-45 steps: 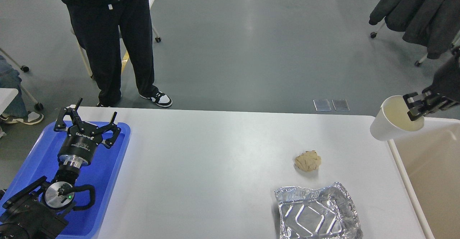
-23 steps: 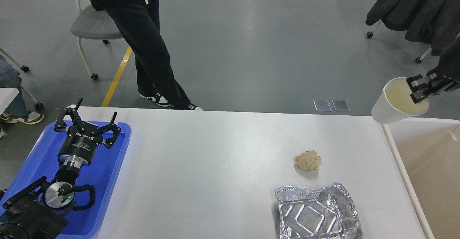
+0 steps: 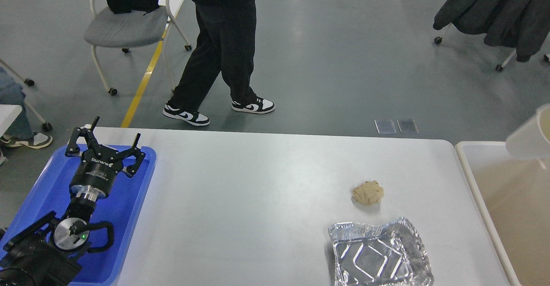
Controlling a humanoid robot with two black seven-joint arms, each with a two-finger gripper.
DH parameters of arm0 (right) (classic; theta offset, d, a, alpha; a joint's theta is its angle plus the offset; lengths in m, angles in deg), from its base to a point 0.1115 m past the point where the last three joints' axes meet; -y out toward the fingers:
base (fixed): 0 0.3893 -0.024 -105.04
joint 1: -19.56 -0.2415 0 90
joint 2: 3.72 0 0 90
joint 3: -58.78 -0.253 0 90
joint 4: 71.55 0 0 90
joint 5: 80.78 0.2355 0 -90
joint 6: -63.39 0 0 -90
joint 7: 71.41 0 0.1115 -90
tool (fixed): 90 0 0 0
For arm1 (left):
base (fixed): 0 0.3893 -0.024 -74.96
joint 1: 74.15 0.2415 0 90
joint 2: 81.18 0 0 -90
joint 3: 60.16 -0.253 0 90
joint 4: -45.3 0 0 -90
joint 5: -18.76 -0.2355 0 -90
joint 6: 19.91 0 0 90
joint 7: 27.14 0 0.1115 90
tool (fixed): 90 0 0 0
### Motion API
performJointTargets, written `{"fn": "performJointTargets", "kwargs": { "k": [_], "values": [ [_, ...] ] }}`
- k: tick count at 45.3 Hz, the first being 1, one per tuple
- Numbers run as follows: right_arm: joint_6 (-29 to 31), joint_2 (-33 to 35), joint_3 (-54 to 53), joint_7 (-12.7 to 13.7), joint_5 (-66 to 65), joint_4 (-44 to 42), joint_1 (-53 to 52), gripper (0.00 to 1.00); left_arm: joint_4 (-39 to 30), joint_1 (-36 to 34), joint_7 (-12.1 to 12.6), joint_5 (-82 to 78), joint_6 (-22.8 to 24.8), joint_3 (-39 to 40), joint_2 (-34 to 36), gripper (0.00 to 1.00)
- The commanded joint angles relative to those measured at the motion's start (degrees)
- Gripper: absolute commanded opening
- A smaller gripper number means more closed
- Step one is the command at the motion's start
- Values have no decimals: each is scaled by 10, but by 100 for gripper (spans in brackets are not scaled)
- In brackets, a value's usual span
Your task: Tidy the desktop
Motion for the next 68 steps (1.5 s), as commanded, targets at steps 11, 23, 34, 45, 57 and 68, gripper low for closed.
{"fn": "performJointTargets", "kwargs": {
  "k": [11,23,34,45,57,68],
  "values": [
    [-205,145,-15,-1,120,-69,148,0,0,0,-1,0,0,0,0,99],
    [-301,162,-23,-3,249,-71,232,0,0,0,-1,0,0,0,0,99],
    [-338,170,-24,-5,375,-90,259,0,0,0,-1,0,0,0,0,99],
    [-362,139,-34,-7,498,-103,333,0,0,0,0,0,0,0,0,99],
    [-409,68,-44,-7,515,-125,424,0,0,-1,0,0,4,0,0,99],
    [-443,-27,-104,-7,606,-240,561,0,0,-1,0,0,3,0,0,99]
  ]
}}
